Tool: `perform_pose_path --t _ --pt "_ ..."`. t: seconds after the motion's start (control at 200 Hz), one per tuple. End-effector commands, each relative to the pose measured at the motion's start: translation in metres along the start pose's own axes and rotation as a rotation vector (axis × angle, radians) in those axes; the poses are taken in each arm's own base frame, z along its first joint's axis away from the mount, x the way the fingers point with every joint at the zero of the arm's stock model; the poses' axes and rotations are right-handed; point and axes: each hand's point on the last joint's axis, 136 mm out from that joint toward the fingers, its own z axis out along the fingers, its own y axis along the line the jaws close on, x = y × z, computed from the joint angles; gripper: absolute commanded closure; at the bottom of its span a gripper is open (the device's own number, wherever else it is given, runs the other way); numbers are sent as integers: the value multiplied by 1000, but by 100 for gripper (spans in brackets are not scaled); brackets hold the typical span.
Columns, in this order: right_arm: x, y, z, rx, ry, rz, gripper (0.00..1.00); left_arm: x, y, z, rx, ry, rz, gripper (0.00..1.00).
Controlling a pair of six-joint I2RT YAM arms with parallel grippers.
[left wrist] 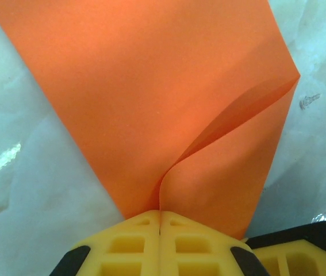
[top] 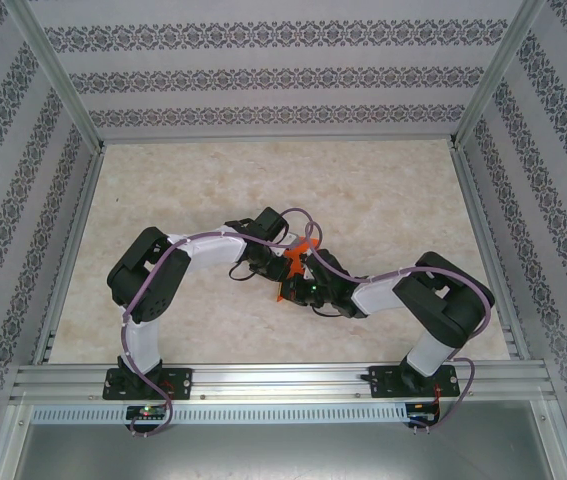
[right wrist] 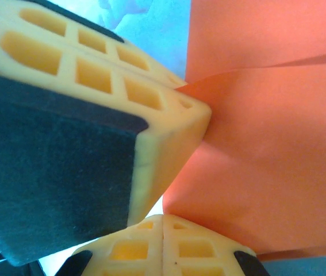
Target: Fold a paper plane with a square sheet of paper (pick it up from the middle)
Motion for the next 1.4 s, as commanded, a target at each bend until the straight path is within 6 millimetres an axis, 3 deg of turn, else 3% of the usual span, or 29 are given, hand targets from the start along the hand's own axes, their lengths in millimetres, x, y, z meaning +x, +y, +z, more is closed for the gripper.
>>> perform_pose_path --t 0.0,0.155,0.315,0.475,0.58,0.784,0.899,1.159,1.264,1.394 --pt "4 12 -7 -28 -3 -24 96 11 12 14 -24 48 17 95" --pt "7 19 -9 -45 2 -31 96 11 12 14 -24 49 18 95" --pt "13 15 2 -36 28 -17 96 10 11 15 -20 49 18 95" --pt "19 -3 15 23 54 9 96 10 11 14 -19 49 19 95" --pt "20 -5 13 39 58 5 96 11 10 14 -17 50 20 95" --pt "12 17 -8 8 27 -32 95 10 10 14 -13 49 17 95" --pt "14 23 -3 -8 57 -43 95 10 9 14 -11 49 18 95" --pt "24 -3 15 65 101 -4 95 11 9 14 -10 52 19 95" --pt "21 -4 7 78 83 -7 95 12 10 15 -12 54 17 95" --pt "-1 11 -15 41 6 -22 94 12 10 14 -13 55 18 95"
